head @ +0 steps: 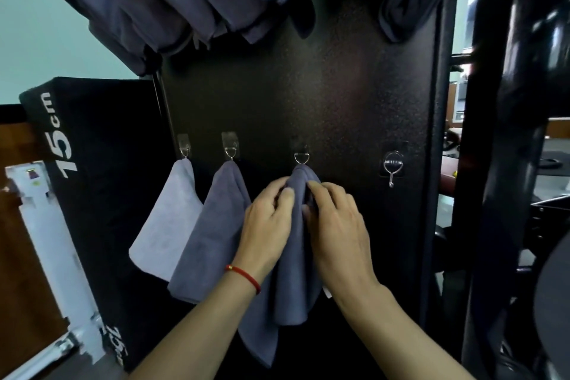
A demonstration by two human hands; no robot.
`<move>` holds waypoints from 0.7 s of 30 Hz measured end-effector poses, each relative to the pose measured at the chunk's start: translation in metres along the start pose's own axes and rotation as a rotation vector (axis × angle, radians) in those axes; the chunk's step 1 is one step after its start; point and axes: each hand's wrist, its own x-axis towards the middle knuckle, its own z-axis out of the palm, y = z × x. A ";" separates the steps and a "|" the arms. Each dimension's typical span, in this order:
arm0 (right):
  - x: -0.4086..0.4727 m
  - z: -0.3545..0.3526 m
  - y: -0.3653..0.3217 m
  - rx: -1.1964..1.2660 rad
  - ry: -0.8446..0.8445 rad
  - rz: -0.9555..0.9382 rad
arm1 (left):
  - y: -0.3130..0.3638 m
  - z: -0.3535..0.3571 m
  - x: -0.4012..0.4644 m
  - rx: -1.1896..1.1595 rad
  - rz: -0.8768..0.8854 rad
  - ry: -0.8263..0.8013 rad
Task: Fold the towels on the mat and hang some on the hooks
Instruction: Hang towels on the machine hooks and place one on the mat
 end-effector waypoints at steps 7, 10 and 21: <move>-0.020 0.005 0.017 0.046 -0.143 0.117 | 0.007 -0.006 -0.002 0.103 0.036 0.000; -0.024 -0.002 0.025 0.437 -0.079 0.181 | 0.005 -0.016 0.006 0.047 0.019 -0.085; -0.038 0.016 0.036 -0.121 0.058 -0.024 | -0.007 -0.009 -0.009 0.065 0.105 -0.134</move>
